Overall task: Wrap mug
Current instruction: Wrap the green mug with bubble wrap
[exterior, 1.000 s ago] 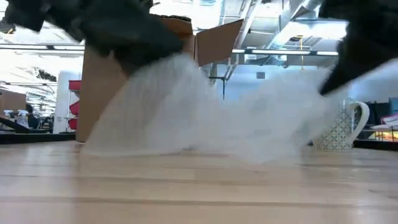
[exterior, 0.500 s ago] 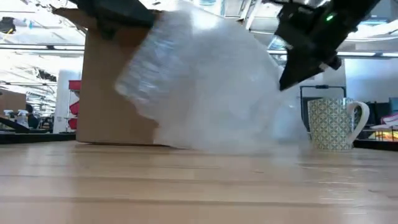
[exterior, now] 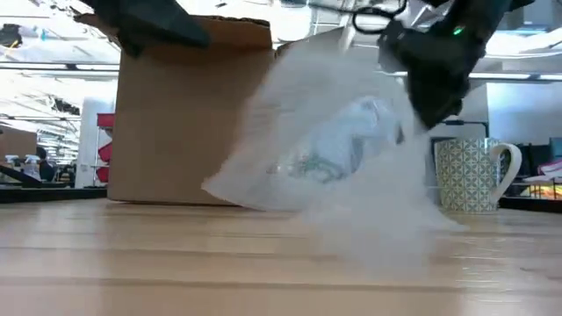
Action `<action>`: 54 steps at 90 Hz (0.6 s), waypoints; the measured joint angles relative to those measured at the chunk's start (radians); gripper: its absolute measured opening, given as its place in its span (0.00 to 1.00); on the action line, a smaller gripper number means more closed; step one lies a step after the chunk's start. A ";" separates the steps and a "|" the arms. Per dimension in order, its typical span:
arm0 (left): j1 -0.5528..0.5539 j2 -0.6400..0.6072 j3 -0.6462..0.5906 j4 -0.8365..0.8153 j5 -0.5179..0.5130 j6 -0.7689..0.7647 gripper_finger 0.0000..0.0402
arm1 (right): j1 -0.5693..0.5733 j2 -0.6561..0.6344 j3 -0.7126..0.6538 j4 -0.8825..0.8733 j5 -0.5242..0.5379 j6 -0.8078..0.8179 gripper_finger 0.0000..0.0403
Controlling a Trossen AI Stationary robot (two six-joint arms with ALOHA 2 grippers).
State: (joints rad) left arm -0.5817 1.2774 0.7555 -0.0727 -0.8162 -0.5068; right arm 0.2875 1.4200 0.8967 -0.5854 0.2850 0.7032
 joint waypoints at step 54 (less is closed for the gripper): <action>-0.009 0.000 0.000 -0.029 -0.002 -0.014 0.01 | 0.078 0.127 0.062 -0.028 0.066 0.204 0.22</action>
State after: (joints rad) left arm -0.5907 1.2774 0.7555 -0.1017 -0.8181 -0.5209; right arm 0.3659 1.5471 0.9584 -0.6133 0.3514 0.9071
